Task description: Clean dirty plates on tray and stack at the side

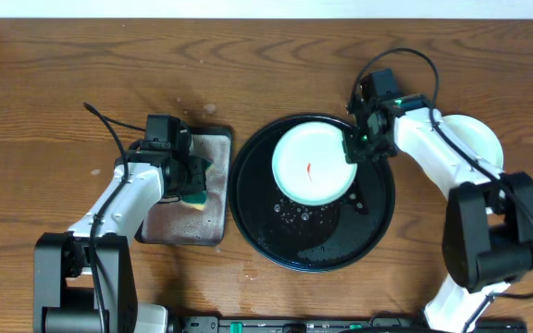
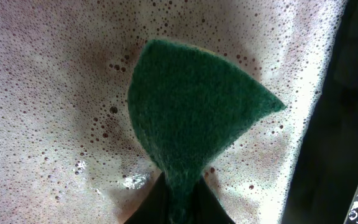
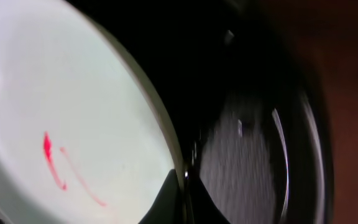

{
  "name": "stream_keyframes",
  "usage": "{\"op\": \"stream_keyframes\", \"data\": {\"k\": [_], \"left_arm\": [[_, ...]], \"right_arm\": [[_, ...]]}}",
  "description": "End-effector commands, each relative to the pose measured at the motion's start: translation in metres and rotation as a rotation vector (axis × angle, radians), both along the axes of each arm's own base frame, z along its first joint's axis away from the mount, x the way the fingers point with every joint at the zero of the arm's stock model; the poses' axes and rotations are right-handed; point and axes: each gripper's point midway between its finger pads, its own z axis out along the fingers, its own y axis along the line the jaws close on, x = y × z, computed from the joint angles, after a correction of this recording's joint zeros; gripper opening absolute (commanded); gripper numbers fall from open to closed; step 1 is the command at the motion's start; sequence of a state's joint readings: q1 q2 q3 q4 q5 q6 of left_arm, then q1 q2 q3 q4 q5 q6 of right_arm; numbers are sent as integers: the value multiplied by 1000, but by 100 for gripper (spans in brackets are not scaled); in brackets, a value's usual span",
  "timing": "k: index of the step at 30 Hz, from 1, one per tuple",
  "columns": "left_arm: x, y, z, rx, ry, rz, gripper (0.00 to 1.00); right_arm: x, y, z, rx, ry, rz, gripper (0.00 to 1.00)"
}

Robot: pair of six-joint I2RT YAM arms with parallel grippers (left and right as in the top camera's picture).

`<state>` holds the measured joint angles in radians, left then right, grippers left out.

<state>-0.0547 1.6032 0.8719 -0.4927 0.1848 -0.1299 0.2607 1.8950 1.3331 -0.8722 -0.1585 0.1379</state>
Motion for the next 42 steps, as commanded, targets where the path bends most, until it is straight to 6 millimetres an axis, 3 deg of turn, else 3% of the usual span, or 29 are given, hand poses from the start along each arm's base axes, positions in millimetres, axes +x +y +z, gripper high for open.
{"op": "stream_keyframes", "data": {"k": [1, 9, 13, 17, 20, 22, 27, 35, 42], "left_arm": [[-1, 3, -2, 8, 6, -3, 9], [-1, 4, -2, 15, 6, -1, 9], [-1, 4, -2, 15, 6, -1, 9], [-1, 4, -3, 15, 6, -1, 9], [-1, 4, -3, 15, 6, -1, 9], [-1, 4, -2, 15, 6, -1, 9], [-1, 4, -3, 15, 6, -1, 9], [-1, 4, -2, 15, 6, -1, 9], [-1, 4, -2, 15, 6, -1, 13]], "right_arm": [[-16, 5, 4, 3, 45, 23, 1], [-20, 8, 0, 4, 82, -75, 1], [-21, 8, 0, 5, 85, -92, 20], [-19, 8, 0, 5, 77, -92, 28], [-14, 5, 0, -11, 56, -94, 41], [-9, 3, -1, -28, 32, -97, 42], [3, 3, -8, -37, -9, -62, 37], [-7, 4, -40, -48, 86, -55, 31], [-16, 8, -45, -25, 135, -52, 1]]}}
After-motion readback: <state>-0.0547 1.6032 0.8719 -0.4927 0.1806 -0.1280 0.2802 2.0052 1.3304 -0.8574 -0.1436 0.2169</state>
